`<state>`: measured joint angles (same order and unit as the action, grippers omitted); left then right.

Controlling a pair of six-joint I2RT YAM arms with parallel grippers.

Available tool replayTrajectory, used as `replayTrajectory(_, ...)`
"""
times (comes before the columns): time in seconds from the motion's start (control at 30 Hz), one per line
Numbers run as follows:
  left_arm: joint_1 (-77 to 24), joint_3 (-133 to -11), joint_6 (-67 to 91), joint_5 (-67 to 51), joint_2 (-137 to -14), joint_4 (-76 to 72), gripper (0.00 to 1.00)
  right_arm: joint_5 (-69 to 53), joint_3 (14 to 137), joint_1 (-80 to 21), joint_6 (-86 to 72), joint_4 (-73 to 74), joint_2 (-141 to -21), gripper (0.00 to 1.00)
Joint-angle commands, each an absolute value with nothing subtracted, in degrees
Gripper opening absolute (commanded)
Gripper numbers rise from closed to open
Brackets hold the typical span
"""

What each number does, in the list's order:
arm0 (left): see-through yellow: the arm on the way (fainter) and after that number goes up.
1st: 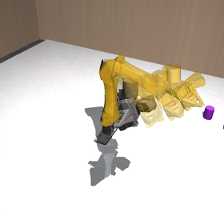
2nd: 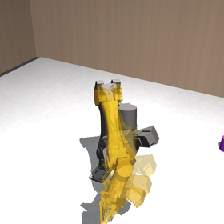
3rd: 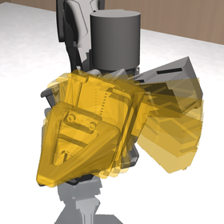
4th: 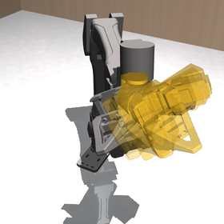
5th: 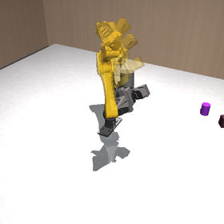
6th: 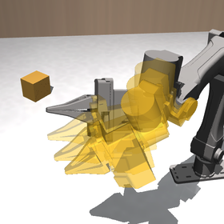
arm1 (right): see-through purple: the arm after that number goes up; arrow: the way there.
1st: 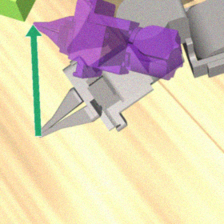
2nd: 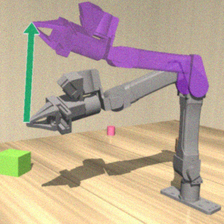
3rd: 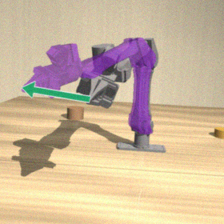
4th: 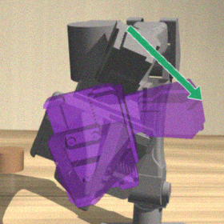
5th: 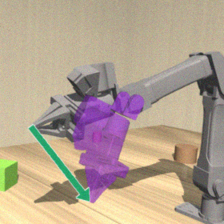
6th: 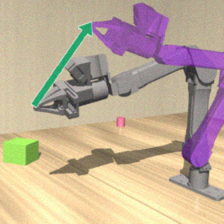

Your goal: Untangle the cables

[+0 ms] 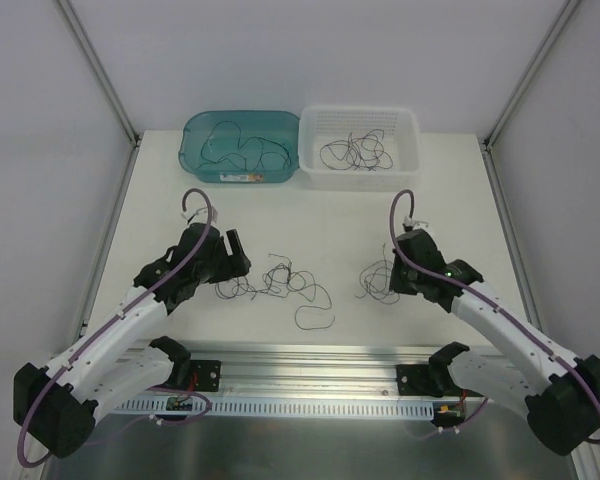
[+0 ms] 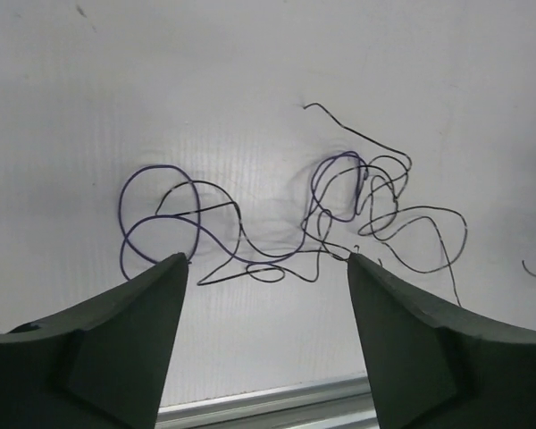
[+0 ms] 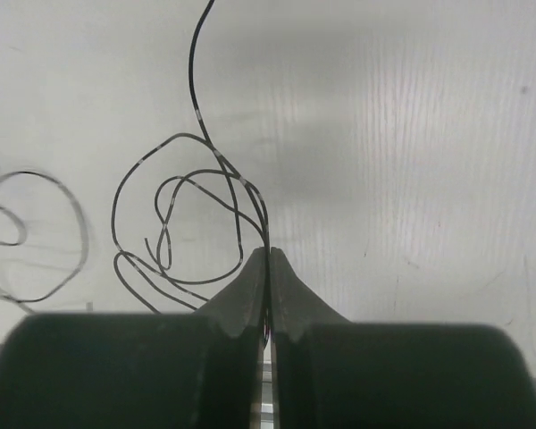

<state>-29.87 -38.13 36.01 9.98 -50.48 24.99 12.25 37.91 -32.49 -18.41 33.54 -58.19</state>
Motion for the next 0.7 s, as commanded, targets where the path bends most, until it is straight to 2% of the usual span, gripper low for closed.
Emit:
replayTrajectory(0.0, -29.3, -42.3, 33.8, 2.0, -50.4, 25.8, 0.75, 13.4, 45.0, -32.5, -11.8, 36.1, -51.9, 0.01)
replayTrajectory(0.1, -29.3, -45.0, 34.1, -6.1, -51.6, 25.6, 0.85, 7.3, 47.8, -32.7, -8.0, 33.1, -48.3, 0.01)
replayTrajectory(0.27, -31.2, -49.3, 35.9, -16.7, -54.0, 23.5, 0.9, 0.7, 49.6, -35.1, -5.1, 26.5, -46.7, 0.01)
replayTrajectory(0.47, -40.9, -52.6, 39.2, -16.4, -56.8, 16.6, 0.89, -4.0, 48.6, -39.6, -5.3, 19.0, -49.4, 0.01)
replayTrajectory(0.67, -46.3, -53.7, 41.0, -15.3, -62.3, 9.6, 0.8, -4.9, 48.0, -43.9, -6.0, 15.2, -51.9, 0.01)
